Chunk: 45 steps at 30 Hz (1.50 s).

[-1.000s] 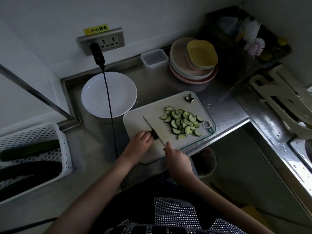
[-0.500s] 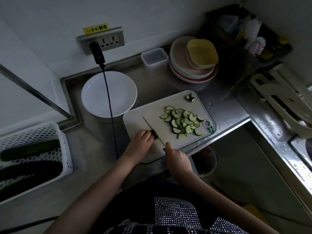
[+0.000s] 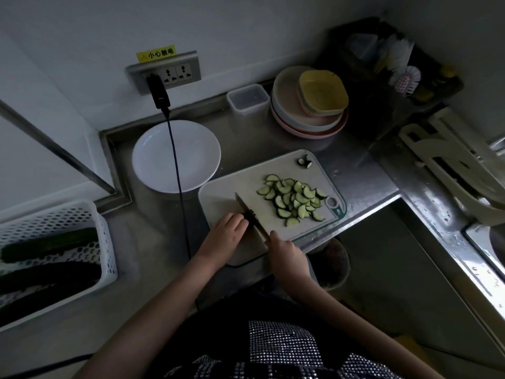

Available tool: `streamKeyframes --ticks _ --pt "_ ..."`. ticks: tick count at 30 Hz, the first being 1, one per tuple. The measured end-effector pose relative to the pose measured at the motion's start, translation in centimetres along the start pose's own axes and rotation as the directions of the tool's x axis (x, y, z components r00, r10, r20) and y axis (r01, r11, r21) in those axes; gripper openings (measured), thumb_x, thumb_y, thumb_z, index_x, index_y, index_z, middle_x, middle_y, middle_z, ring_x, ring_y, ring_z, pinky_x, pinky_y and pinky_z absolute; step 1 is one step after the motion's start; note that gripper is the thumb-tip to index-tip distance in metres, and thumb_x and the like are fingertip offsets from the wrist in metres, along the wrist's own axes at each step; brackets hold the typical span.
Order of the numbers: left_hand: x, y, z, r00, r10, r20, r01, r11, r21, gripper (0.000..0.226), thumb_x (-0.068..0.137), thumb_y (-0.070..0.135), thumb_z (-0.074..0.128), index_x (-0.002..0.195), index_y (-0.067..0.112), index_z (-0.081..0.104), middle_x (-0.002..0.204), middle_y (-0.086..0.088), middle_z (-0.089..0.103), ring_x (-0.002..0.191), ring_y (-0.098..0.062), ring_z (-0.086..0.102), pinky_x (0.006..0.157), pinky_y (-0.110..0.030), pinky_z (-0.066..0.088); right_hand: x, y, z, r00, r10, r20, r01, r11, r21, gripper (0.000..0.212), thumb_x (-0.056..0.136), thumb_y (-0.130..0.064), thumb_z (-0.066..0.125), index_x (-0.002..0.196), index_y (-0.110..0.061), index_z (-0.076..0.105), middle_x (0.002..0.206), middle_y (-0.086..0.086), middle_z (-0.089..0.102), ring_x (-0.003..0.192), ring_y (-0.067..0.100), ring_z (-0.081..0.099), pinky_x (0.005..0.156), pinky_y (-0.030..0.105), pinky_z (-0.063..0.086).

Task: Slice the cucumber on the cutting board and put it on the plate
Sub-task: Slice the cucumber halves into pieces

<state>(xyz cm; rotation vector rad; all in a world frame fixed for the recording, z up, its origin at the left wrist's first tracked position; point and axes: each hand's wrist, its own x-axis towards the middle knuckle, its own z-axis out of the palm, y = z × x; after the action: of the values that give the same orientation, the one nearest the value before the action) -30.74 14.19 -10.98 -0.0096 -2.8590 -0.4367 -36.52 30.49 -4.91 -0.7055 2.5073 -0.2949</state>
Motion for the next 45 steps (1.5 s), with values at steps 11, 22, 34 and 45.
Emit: streamKeyframes --ticks 11,22,34,45 --pt "0.0 0.1 -0.2 0.999 -0.052 0.009 0.052 0.998 0.019 0.032 0.077 0.005 0.039 0.100 -0.002 0.060 0.094 -0.017 0.056 0.089 -0.029 0.049 0.075 -0.039 0.053 -1.2 -0.7 0.2 0.994 -0.086 -0.067 0.084 0.996 -0.036 0.016 0.102 -0.031 0.035 0.101 -0.015 0.037 0.085 0.013 0.064 0.080 0.035 0.064 0.056 0.035 0.038" --pt "0.1 0.1 -0.2 0.998 -0.057 -0.023 0.057 0.998 0.016 0.026 0.077 0.006 0.041 0.092 -0.002 0.059 0.087 -0.017 0.055 0.086 -0.028 0.045 0.070 -0.038 0.053 -0.9 -0.4 0.2 0.992 -0.122 -0.026 0.117 0.980 -0.162 0.023 0.103 -0.029 0.034 0.118 -0.013 0.038 0.093 0.011 0.066 0.087 0.034 0.066 0.063 0.039 0.047" --pt "0.0 0.3 -0.1 0.997 -0.081 -0.012 0.081 0.996 -0.026 0.031 0.074 0.006 0.033 0.103 0.007 0.043 0.104 -0.009 0.040 0.091 -0.028 0.043 0.070 -0.036 0.055 -0.2 -0.2 0.3 0.998 -0.037 0.058 0.042 0.994 -0.100 0.015 0.097 -0.015 0.036 0.112 -0.014 0.037 0.102 0.014 0.063 0.095 0.035 0.062 0.069 0.040 0.046" --pt "0.0 0.3 -0.1 0.998 -0.062 0.018 0.060 0.995 0.076 0.029 0.076 0.008 0.037 0.099 0.007 0.055 0.098 -0.012 0.053 0.087 -0.027 0.044 0.067 -0.037 0.052 0.2 0.9 -0.2 0.996 0.083 -0.031 -0.082 0.995 0.058 0.023 0.100 -0.038 0.035 0.103 -0.017 0.042 0.095 0.014 0.063 0.088 0.036 0.062 0.063 0.036 0.044"
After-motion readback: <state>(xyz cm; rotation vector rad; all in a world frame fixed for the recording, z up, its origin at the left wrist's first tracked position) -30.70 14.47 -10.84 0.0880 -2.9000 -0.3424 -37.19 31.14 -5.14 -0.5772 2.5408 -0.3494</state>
